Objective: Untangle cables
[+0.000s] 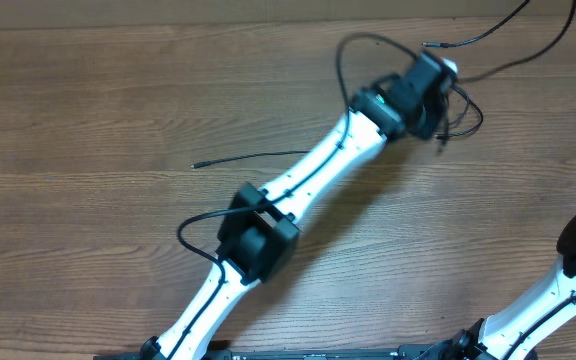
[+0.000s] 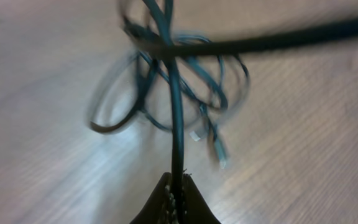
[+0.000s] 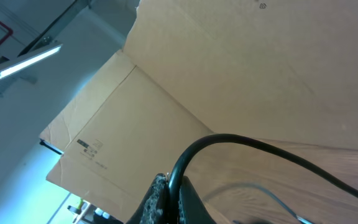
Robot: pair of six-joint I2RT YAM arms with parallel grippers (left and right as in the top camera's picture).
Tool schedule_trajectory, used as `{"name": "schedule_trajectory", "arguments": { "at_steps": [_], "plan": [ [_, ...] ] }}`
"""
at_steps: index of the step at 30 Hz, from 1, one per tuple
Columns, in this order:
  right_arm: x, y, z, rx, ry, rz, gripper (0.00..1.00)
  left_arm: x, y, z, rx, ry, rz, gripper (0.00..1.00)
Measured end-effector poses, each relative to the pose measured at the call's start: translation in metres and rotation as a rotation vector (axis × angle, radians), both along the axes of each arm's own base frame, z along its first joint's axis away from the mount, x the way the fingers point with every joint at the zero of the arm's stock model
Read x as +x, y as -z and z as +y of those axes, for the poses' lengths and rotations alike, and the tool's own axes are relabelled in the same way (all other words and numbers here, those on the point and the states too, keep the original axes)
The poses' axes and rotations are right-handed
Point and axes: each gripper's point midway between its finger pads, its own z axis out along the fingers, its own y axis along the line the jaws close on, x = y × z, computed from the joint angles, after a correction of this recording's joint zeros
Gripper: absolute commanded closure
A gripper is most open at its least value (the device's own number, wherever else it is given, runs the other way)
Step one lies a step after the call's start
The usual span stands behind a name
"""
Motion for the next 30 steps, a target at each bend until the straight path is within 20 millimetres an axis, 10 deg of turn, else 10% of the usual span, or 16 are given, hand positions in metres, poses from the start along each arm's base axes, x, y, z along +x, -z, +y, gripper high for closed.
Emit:
{"name": "schedule_trajectory", "arguments": {
  "at_steps": [13,24,30],
  "plan": [
    [-0.001,-0.001,-0.007,-0.029,0.020,-0.047,0.96,0.097,-0.130,0.157,-0.123,-0.330,-0.126,0.96],
    [0.014,0.026,-0.021,0.034,0.047,0.047,0.96,0.094,-0.242,0.241,-0.220,-0.456,-0.298,0.96],
    [0.043,0.081,-0.045,0.144,0.194,0.251,0.95,0.082,-0.280,0.265,-0.250,-0.484,-0.361,0.96]
  ]
}}
